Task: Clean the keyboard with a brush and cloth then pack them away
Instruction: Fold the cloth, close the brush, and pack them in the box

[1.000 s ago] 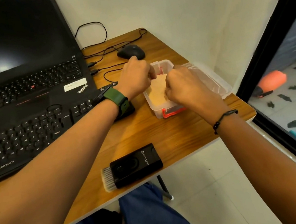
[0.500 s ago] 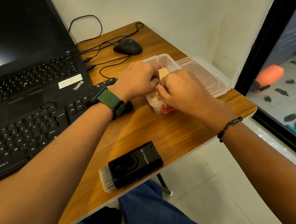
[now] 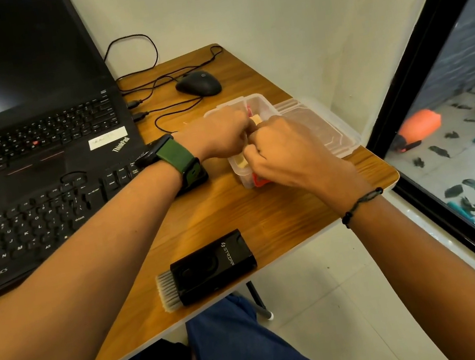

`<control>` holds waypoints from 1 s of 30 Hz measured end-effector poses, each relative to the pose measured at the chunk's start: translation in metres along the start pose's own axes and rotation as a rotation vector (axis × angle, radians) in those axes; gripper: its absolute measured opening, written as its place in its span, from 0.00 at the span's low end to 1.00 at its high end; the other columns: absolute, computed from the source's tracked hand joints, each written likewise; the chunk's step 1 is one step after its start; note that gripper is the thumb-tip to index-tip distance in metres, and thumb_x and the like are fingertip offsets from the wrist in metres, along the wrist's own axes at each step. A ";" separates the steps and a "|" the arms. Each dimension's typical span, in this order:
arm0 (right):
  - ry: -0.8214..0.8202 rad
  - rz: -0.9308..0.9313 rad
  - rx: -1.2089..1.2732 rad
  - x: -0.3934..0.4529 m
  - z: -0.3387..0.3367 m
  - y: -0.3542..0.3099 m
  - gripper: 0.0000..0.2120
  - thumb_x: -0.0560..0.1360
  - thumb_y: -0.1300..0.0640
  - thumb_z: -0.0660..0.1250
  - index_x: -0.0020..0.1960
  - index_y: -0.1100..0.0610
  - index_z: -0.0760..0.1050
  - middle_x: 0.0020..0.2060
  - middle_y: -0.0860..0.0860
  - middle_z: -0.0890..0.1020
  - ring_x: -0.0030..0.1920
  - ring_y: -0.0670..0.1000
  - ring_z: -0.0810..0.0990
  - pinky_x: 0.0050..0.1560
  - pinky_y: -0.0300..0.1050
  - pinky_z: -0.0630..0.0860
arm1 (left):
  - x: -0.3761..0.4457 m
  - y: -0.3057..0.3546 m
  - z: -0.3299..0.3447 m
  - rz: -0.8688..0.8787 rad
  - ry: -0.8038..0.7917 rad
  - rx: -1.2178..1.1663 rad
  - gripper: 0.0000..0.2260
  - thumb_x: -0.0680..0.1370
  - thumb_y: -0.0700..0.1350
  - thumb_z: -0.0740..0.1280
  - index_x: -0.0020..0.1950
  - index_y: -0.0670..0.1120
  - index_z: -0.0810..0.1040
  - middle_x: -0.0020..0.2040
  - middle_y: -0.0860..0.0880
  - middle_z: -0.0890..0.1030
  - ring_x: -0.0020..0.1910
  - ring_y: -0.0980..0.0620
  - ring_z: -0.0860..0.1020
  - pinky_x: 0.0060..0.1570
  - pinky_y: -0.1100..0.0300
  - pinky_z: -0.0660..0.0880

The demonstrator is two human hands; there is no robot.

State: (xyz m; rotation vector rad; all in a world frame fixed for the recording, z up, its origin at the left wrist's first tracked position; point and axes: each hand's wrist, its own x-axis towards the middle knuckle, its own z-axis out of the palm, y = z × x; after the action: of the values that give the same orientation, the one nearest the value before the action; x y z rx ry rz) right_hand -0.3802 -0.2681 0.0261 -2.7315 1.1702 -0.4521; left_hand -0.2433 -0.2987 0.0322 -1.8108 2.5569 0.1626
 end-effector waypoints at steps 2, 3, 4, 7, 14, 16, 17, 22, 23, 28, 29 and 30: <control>-0.041 0.025 0.025 0.000 0.000 0.002 0.14 0.78 0.54 0.53 0.40 0.57 0.73 0.35 0.51 0.72 0.38 0.49 0.70 0.43 0.44 0.71 | 0.002 0.002 0.001 0.014 -0.015 0.000 0.09 0.77 0.38 0.61 0.54 0.43 0.79 0.49 0.47 0.77 0.45 0.51 0.72 0.46 0.58 0.69; -0.081 0.036 0.021 0.000 0.000 0.003 0.13 0.78 0.54 0.53 0.39 0.56 0.71 0.34 0.50 0.71 0.38 0.49 0.70 0.42 0.44 0.71 | 0.004 0.003 0.001 0.014 -0.035 0.001 0.10 0.77 0.38 0.61 0.56 0.44 0.78 0.51 0.46 0.78 0.47 0.50 0.74 0.48 0.56 0.71; -0.109 0.037 0.013 0.000 0.001 0.004 0.12 0.77 0.54 0.54 0.38 0.56 0.71 0.33 0.50 0.70 0.37 0.49 0.70 0.41 0.43 0.69 | 0.006 0.004 0.002 0.012 -0.058 0.011 0.11 0.77 0.39 0.62 0.57 0.46 0.77 0.53 0.46 0.79 0.49 0.50 0.75 0.51 0.55 0.72; -0.136 0.034 0.001 0.001 0.001 0.006 0.12 0.76 0.55 0.55 0.37 0.55 0.71 0.32 0.50 0.70 0.35 0.49 0.69 0.37 0.41 0.64 | 0.012 0.005 0.001 0.026 -0.102 0.058 0.14 0.77 0.40 0.61 0.62 0.50 0.74 0.54 0.47 0.78 0.51 0.49 0.75 0.55 0.51 0.73; -0.073 0.022 0.065 -0.003 -0.008 0.003 0.14 0.78 0.56 0.54 0.46 0.58 0.77 0.36 0.50 0.73 0.34 0.45 0.69 0.33 0.34 0.62 | 0.014 0.005 -0.007 -0.010 -0.146 -0.025 0.12 0.78 0.38 0.60 0.59 0.48 0.75 0.55 0.47 0.77 0.47 0.53 0.71 0.50 0.59 0.69; 0.016 0.032 0.110 -0.011 -0.012 0.001 0.13 0.78 0.57 0.55 0.51 0.57 0.78 0.40 0.50 0.75 0.39 0.47 0.71 0.38 0.37 0.66 | 0.002 0.001 -0.011 -0.048 -0.087 -0.119 0.16 0.78 0.37 0.59 0.62 0.50 0.74 0.57 0.48 0.77 0.49 0.54 0.71 0.49 0.60 0.68; 0.066 0.030 0.143 -0.015 -0.012 -0.001 0.12 0.77 0.59 0.56 0.52 0.57 0.78 0.42 0.50 0.77 0.41 0.47 0.73 0.42 0.38 0.70 | -0.007 -0.001 -0.013 -0.059 -0.056 -0.155 0.17 0.77 0.37 0.59 0.63 0.51 0.74 0.57 0.48 0.77 0.49 0.55 0.72 0.49 0.61 0.68; 0.265 -0.129 0.358 -0.032 -0.001 -0.023 0.14 0.72 0.64 0.60 0.56 0.58 0.77 0.45 0.53 0.81 0.47 0.48 0.77 0.47 0.41 0.77 | -0.077 -0.006 -0.024 -0.089 0.103 -0.280 0.16 0.78 0.38 0.61 0.64 0.49 0.73 0.59 0.50 0.76 0.55 0.56 0.73 0.54 0.64 0.70; 0.261 -0.164 0.379 -0.035 0.002 -0.027 0.15 0.72 0.65 0.61 0.57 0.58 0.76 0.46 0.53 0.81 0.47 0.47 0.77 0.47 0.40 0.76 | -0.093 -0.005 -0.026 -0.099 0.117 -0.307 0.16 0.78 0.39 0.61 0.64 0.49 0.73 0.59 0.53 0.75 0.54 0.59 0.71 0.51 0.69 0.68; -0.091 -0.234 0.441 -0.047 0.008 -0.048 0.21 0.73 0.55 0.68 0.65 0.54 0.71 0.57 0.50 0.77 0.56 0.46 0.73 0.56 0.41 0.73 | -0.170 0.006 -0.017 -0.165 0.052 -0.387 0.16 0.78 0.46 0.62 0.66 0.52 0.71 0.58 0.57 0.74 0.53 0.64 0.70 0.44 0.77 0.65; -0.192 -0.250 0.403 -0.049 0.010 -0.050 0.24 0.73 0.51 0.68 0.67 0.53 0.69 0.60 0.50 0.75 0.58 0.45 0.72 0.58 0.41 0.71 | -0.182 0.008 -0.012 -0.177 0.031 -0.395 0.17 0.77 0.48 0.62 0.67 0.52 0.70 0.59 0.56 0.74 0.54 0.64 0.70 0.45 0.79 0.65; -0.280 -0.272 0.353 -0.051 0.012 -0.051 0.27 0.72 0.48 0.68 0.68 0.52 0.67 0.62 0.49 0.74 0.59 0.44 0.70 0.58 0.40 0.70 | -0.194 0.011 -0.006 -0.190 0.010 -0.399 0.20 0.77 0.51 0.63 0.68 0.52 0.69 0.61 0.56 0.74 0.55 0.64 0.70 0.45 0.80 0.65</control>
State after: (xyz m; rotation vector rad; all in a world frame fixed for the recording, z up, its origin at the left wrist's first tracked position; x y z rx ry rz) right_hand -0.3745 -0.1954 0.0159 -2.5402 0.5905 -0.2617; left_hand -0.1884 -0.1135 0.0510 -2.1687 2.4733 0.7073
